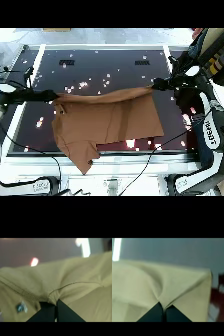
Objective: Fold the clothes and pants, and hang the long-sleeved shirts on hangers.
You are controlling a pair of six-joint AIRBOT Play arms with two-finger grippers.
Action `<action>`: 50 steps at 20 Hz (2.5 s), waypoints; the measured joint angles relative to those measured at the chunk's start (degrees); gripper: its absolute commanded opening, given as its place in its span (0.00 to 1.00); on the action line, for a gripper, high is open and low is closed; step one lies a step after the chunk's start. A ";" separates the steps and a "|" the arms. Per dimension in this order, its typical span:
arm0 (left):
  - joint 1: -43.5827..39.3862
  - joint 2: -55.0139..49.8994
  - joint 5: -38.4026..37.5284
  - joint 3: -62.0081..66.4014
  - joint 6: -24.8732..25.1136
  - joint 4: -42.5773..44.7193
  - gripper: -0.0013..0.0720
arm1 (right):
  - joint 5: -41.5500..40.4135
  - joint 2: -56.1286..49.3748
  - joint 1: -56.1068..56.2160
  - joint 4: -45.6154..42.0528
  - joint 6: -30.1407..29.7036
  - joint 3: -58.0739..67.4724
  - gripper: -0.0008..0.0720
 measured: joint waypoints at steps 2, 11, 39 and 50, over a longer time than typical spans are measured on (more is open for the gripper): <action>1.55 2.23 -4.50 0.24 -1.25 3.10 0.03 | 7.15 0.02 0.00 -1.99 0.00 1.64 0.03; 1.31 -0.11 -21.66 -0.63 -6.03 14.58 0.03 | 20.46 -0.07 0.02 -6.75 0.96 -0.15 0.03; 6.84 29.66 -14.43 -24.26 -7.78 15.93 0.70 | 15.34 2.45 -21.20 -4.55 -11.17 -29.94 0.66; 7.15 31.91 -12.72 -42.84 -7.48 15.08 0.70 | 8.72 2.03 -19.54 6.19 -14.19 -40.74 0.43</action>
